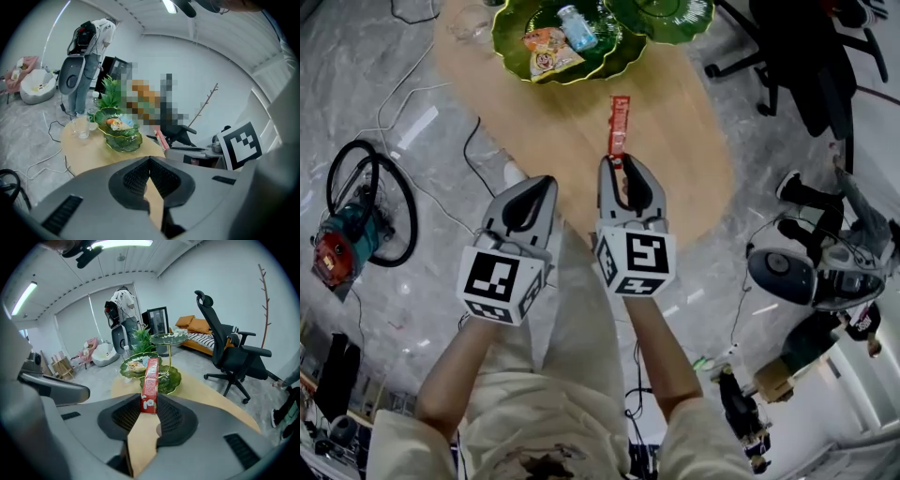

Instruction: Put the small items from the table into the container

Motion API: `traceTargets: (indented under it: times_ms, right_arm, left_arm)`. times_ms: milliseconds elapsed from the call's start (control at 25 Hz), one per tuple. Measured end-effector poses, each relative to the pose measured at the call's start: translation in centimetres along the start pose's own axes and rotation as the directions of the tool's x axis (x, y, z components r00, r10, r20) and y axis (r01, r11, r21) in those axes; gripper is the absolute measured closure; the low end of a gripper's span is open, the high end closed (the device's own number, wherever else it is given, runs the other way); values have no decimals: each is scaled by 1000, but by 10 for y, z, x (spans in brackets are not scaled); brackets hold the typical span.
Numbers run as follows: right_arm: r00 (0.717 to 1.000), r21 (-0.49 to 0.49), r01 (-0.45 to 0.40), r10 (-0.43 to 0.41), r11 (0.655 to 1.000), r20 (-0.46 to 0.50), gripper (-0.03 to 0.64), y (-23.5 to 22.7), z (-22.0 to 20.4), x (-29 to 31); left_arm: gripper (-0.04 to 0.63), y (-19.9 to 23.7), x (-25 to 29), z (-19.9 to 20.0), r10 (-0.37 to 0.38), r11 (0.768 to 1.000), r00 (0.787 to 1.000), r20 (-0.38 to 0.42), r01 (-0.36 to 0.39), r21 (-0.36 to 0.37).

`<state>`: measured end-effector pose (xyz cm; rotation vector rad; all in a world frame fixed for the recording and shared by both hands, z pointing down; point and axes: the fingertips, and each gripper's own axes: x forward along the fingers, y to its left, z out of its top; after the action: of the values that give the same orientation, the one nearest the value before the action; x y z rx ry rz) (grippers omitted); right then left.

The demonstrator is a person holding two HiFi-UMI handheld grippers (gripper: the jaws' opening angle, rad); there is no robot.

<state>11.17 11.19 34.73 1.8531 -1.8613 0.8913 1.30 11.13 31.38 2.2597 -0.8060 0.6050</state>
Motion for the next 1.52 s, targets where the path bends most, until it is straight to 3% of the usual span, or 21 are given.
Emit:
traceTargets:
  times_ms: [640,1520]
  right_arm:
    - [999,-24,-51,51,998,2,509,56,36,24]
    - [999,-41,-48,48,998,0,509,87,88,93]
  left_arm:
    - [589,49,-23,32,31,999,999,29,-31,-17]
    - [589,120,-9,78,43,997,998,36,-41,-61]
